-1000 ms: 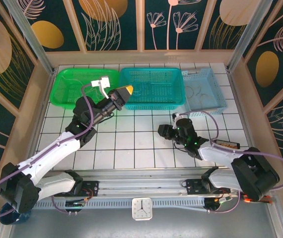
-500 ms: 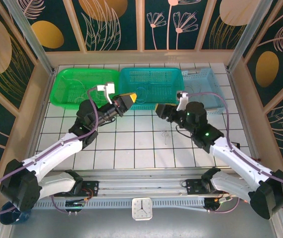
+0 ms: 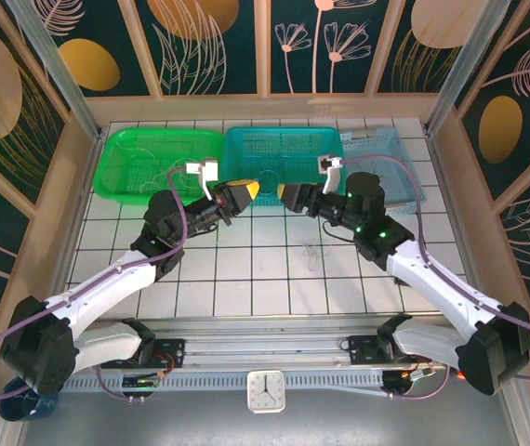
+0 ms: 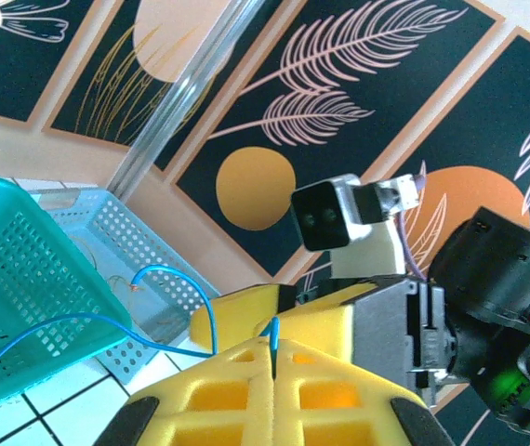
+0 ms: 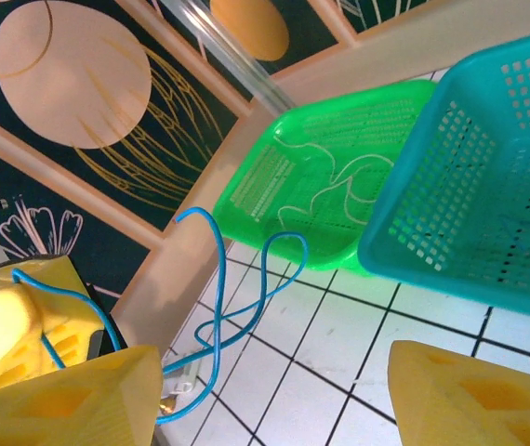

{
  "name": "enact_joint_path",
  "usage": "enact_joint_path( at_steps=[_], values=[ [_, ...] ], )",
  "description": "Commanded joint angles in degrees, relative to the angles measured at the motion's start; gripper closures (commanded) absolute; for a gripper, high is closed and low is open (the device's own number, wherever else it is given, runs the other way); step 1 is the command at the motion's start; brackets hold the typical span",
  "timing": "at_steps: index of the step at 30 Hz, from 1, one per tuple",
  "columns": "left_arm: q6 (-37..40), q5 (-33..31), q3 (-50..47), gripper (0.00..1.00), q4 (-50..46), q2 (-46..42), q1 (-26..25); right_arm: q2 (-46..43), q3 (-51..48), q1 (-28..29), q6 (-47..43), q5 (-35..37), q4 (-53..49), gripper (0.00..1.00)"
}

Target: Untangle the cables

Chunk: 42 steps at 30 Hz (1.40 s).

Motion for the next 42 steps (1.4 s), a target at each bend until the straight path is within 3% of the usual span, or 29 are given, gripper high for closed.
enact_joint_path(
  at_steps=[1, 10, 19, 24, 25, 27, 31, 33, 37, 42],
  values=[
    [1.16, 1.66, -0.59, 1.00, 3.44, 0.32, 0.40, 0.95, 2.28, -0.33, 1.90, -3.48, 4.91, 0.34],
    [0.48, 2.75, -0.68, 1.00, 4.66, 0.93, 0.36, 3.11, 3.54, -0.39, 2.89, -4.74, 7.39, 0.42],
    [-0.22, 2.63, -1.24, 1.00, 5.73, 1.19, 0.35, 4.12, 4.83, -1.06, 2.85, -5.90, 8.16, 1.00],
    [-0.57, 0.63, -2.79, 1.00, 5.69, 1.55, 0.40, 2.29, 6.28, -2.14, 1.43, -5.01, 6.39, 1.00],
    [-0.66, 0.08, -3.39, 0.97, 5.80, 1.61, 0.34, 1.79, 6.68, -2.13, 1.10, -4.79, 5.89, 1.00],
    [-0.79, -0.68, -4.63, 0.74, 6.38, 1.81, 0.33, 0.82, 7.40, -4.80, 0.80, -4.92, 5.37, 1.00],
    [-0.84, -1.61, -6.67, 0.43, 7.48, 2.48, 0.35, 0.42, 10.11, -6.14, -0.67, -5.51, 2.77, 1.00],
    [-0.50, -2.15, -7.38, 0.32, 7.58, 2.52, 0.37, 0.57, 11.20, -6.42, -1.36, -5.64, 1.63, 1.00],
    [1.34, -3.08, -7.97, 0.19, 6.82, 2.66, 0.35, 1.08, 12.30, -6.68, -2.13, -5.81, 0.39, 1.00],
    [6.02, -3.74, -7.02, 0.15, 3.87, 3.19, 0.34, 1.27, 12.41, -6.75, -1.77, -6.55, 0.49, 1.00]
  ],
)
